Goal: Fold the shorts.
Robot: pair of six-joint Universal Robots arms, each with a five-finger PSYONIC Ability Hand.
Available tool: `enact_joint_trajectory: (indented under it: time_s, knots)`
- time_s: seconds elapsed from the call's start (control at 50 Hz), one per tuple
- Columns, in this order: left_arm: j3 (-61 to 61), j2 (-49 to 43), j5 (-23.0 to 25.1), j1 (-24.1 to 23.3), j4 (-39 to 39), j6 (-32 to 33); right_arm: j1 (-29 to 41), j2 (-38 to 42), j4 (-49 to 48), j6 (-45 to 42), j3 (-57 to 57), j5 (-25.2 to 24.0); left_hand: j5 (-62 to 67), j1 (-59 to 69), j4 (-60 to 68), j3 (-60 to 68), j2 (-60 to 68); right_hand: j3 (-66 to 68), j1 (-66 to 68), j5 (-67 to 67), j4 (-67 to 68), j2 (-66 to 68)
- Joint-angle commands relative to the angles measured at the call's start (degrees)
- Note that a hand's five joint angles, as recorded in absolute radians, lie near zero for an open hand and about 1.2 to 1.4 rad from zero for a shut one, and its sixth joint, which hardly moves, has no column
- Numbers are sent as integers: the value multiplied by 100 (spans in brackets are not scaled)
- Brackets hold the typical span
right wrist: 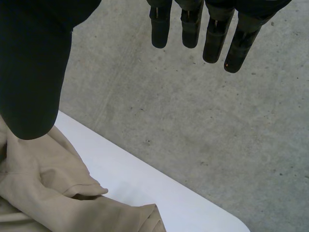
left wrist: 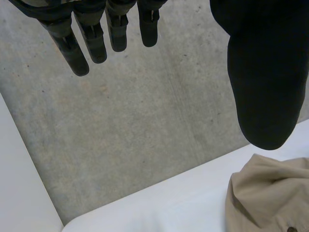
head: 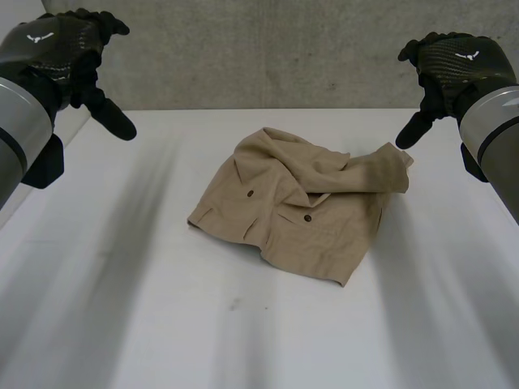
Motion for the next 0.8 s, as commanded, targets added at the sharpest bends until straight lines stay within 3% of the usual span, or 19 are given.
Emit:
enact_joint_trajectory:
  time_s: [0.02,0.16,0.3,0.52,0.8]
  knots:
    - [-15,-476,-1,-5,85,15,18,6,-11,-141,82,-246,-276,-105,-174,-227,-177,-223,-165,-405,-350,-250]
    - [64,-1539,25,-31,208,6,-9,33,-300,-519,1162,-958,-154,17,-52,-105,-55,-223,-165,-405,-350,-250]
    - [204,-2909,51,-32,770,6,-193,24,-1432,-581,2690,-1740,98,270,200,147,197,-223,-165,-405,-350,-250]
    - [652,-4149,446,-40,955,23,-448,33,-2120,-915,3431,-1837,973,1145,1075,1022,1072,-223,-165,-405,-350,-250]
    - [925,-4607,482,-67,1421,541,-457,85,-2173,-932,3457,-1837,2233,2405,2335,2282,2333,-223,-165,-405,-350,-250]
